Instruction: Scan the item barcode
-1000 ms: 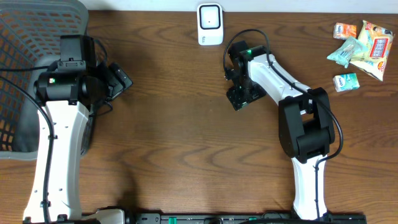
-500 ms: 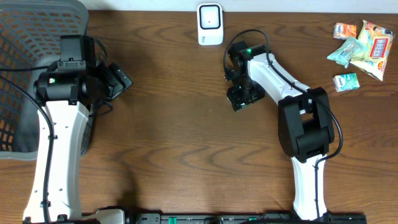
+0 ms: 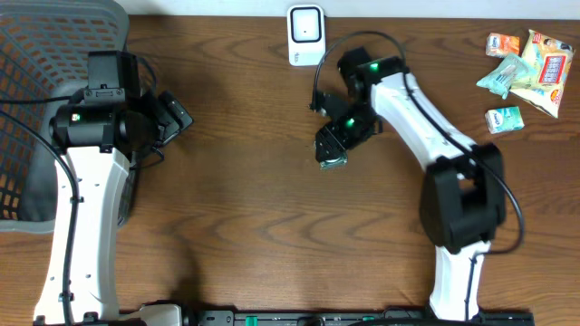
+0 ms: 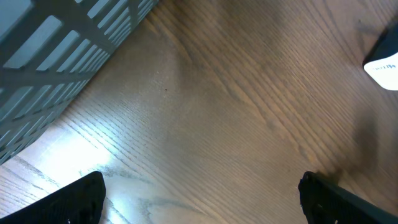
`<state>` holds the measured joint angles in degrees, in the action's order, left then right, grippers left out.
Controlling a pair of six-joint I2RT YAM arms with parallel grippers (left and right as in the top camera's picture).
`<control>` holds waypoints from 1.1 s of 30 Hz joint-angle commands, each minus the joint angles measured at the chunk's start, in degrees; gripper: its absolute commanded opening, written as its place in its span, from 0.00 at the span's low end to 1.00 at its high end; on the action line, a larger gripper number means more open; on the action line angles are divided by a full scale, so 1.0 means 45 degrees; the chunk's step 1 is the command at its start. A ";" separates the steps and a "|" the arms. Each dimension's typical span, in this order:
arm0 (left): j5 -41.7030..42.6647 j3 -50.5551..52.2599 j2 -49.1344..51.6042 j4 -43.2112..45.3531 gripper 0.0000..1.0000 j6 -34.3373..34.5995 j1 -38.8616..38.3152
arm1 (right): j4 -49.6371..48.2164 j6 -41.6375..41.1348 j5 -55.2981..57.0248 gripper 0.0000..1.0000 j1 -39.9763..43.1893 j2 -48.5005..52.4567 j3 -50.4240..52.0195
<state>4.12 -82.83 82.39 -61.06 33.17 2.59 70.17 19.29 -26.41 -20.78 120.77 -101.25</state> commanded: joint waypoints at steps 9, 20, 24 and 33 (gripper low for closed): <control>-0.0165 0.0015 0.0005 0.0000 0.98 0.0015 0.0063 | -0.0515 -0.3147 0.2453 0.71 -0.0155 -0.0753 -0.0223; -0.0165 0.0015 0.0010 0.0005 0.98 0.0015 0.0063 | -0.2055 -0.5314 0.4206 0.84 -0.0996 -0.0534 0.1399; -0.0165 0.0015 0.0010 0.0000 0.97 0.0015 0.0063 | -0.3536 -0.5809 0.5469 0.84 -0.1481 -0.0534 0.2642; -0.0165 0.0015 0.0010 0.0000 0.98 0.0015 0.0063 | -0.5309 -0.5814 0.6552 0.85 -0.1904 -0.0534 0.4182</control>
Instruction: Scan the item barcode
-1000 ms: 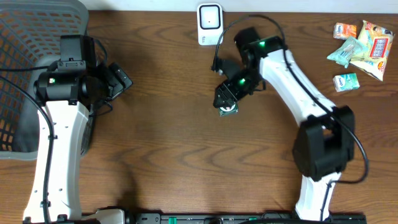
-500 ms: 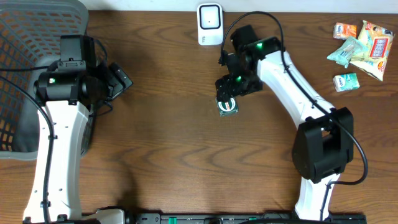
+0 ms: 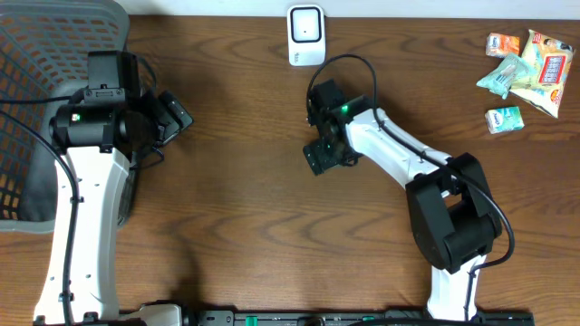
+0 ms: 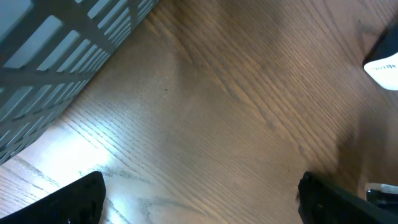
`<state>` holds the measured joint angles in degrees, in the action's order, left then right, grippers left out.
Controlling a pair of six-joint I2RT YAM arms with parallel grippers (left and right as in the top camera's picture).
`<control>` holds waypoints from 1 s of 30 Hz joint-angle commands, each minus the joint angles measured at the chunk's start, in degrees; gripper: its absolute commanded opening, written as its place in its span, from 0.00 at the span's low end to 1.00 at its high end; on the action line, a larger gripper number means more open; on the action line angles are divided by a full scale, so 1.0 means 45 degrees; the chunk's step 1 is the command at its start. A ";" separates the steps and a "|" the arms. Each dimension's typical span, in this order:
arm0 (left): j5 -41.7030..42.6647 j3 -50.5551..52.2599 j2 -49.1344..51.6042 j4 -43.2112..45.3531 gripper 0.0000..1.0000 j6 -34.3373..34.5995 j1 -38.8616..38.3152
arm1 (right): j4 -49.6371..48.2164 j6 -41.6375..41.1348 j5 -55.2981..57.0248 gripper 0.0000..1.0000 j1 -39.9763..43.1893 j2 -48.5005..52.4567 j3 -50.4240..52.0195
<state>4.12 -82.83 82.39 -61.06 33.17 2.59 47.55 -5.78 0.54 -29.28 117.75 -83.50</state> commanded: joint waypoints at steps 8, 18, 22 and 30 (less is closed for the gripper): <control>-0.0165 0.0015 0.0005 0.0000 0.98 0.0015 0.0063 | -0.1530 -0.0393 0.0515 0.80 0.0019 0.0136 0.1137; -0.0165 0.0019 0.0010 0.0000 0.97 0.0015 0.0063 | -0.1642 -0.0903 0.0316 0.64 -0.0039 0.0136 0.1258; -0.0165 0.0019 0.0005 0.0000 0.98 0.0015 0.0063 | -0.1375 -0.0903 0.0194 0.54 -0.0015 0.0131 0.1190; -0.0165 0.0019 0.0010 0.0000 0.98 0.0015 0.0063 | 0.0034 -0.0355 -0.1787 0.52 0.0549 0.0117 0.0165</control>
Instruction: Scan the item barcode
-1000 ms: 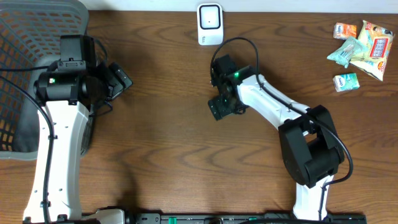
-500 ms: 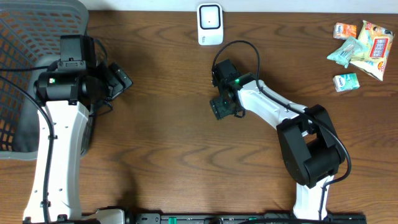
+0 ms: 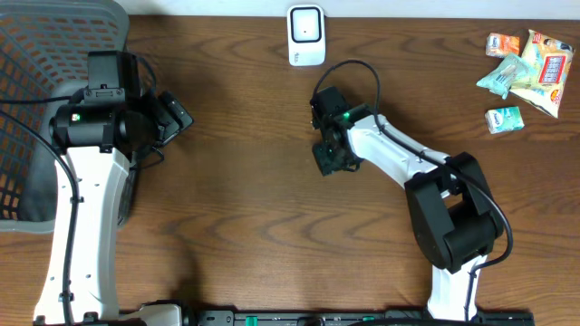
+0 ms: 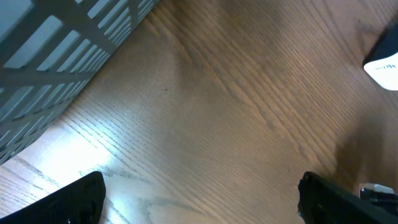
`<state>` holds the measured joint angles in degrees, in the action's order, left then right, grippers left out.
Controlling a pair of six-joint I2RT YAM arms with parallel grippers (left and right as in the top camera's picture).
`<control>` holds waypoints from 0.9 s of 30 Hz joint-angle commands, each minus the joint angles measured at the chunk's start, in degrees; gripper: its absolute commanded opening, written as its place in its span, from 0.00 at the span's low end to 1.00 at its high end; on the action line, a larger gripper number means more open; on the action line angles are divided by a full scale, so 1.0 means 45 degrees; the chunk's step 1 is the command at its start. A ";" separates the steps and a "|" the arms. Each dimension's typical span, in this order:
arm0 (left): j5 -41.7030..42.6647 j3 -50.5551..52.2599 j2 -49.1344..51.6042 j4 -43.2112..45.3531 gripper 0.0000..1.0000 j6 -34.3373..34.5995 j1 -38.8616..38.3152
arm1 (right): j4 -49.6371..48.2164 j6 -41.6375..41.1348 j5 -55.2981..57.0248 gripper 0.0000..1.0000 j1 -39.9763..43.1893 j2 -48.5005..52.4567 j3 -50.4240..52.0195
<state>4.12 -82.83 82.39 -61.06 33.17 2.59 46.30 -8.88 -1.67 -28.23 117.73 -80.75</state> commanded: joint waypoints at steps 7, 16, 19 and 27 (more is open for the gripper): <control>-0.0165 0.0019 0.0005 0.0000 0.98 0.0015 0.0063 | 0.1880 0.2089 -0.5445 0.52 0.1331 0.0121 -0.1744; -0.0160 0.0019 0.0010 0.0005 0.98 0.0015 0.0063 | 0.3254 0.5377 -1.2327 0.52 0.3215 0.0126 -0.2152; -0.0165 0.0019 0.0010 0.0000 0.98 0.0015 0.0063 | 0.3793 0.6761 -1.3814 0.54 0.3691 0.0121 -0.2152; -0.0165 0.0019 0.0010 0.0005 0.98 0.0010 0.0063 | 0.4371 0.9340 -1.4139 0.53 0.3939 0.0121 -0.2152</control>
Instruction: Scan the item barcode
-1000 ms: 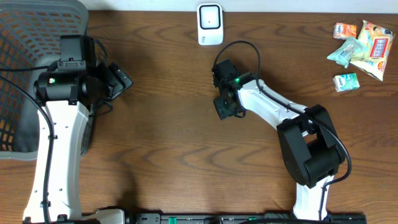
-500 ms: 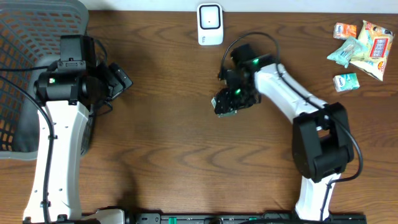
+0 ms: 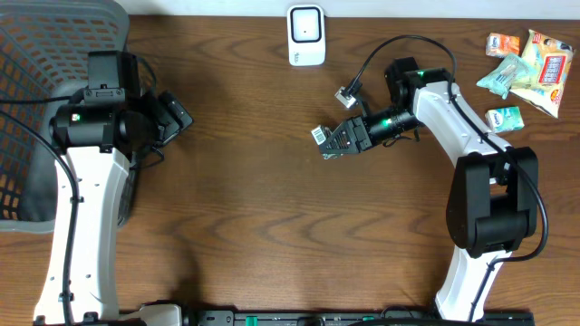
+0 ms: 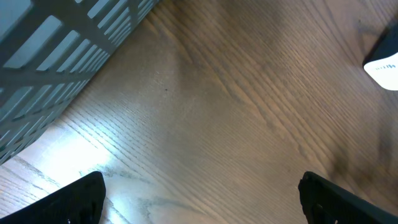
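Note:
The white scanner (image 3: 306, 35) stands at the table's far edge; its corner (image 4: 383, 66) shows at the right of the left wrist view. My right gripper (image 3: 330, 145) points left at mid-table, below and right of the scanner, shut on a small dark item (image 3: 321, 136) whose white barcode label faces up. My left gripper (image 3: 176, 115) hangs open beside the basket. In its own view the left gripper (image 4: 199, 200) has black fingertips (image 4: 74, 199) far apart over bare wood.
A grey mesh basket (image 3: 36, 81) fills the far left corner, and its wall (image 4: 56, 50) shows in the left wrist view. Several snack packets (image 3: 526, 62) lie at the far right corner. A black cable loops above the right arm's wrist.
The right arm's wrist has moved from left of the scanner line to the right, and the gripper now points left with the item's white label showing. The left arm has not moved.
The right gripper held the item below the scanner, its wrist to the right. It then stood a little further left, with the wrist close under the scanner, and stayed about there. Now the wrist is back right and the label faces up. The left arm stayed still throughout.

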`<state>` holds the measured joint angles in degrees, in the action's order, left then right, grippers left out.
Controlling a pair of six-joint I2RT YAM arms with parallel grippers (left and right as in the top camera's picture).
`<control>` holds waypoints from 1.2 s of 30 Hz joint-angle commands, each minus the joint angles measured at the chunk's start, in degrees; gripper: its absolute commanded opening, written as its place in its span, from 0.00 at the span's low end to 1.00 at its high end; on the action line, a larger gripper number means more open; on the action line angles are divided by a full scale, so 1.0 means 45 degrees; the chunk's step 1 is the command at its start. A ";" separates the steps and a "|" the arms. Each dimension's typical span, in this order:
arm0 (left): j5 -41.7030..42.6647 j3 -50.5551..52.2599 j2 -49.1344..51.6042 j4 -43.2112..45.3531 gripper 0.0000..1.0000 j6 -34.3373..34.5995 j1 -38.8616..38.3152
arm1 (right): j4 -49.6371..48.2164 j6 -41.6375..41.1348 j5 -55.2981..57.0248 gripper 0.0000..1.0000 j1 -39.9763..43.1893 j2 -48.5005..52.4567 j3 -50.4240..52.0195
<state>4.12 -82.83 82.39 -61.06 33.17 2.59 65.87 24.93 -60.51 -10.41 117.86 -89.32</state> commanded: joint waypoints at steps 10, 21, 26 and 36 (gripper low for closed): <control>-0.0160 0.0019 0.0010 0.0000 0.98 0.0015 0.0063 | -0.0923 0.4099 -0.1972 0.55 -0.0019 0.0097 -0.0248; -0.0165 0.0019 0.0005 0.0005 0.98 0.0015 0.0063 | -0.1399 0.4099 -0.1384 0.54 -0.0019 0.0097 -0.0248; -0.0165 0.0019 0.0010 0.0000 0.98 0.0015 0.0063 | -0.1389 0.4095 -0.1326 0.53 -0.0019 0.0097 -0.0248; -0.0165 0.0019 0.0010 0.0000 0.98 0.0015 0.0063 | -0.1200 0.3347 0.1695 0.52 -0.0053 0.0097 -0.0209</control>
<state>4.12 -82.83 82.39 -61.06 33.17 2.59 60.27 41.71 -58.98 -10.46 117.97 -89.32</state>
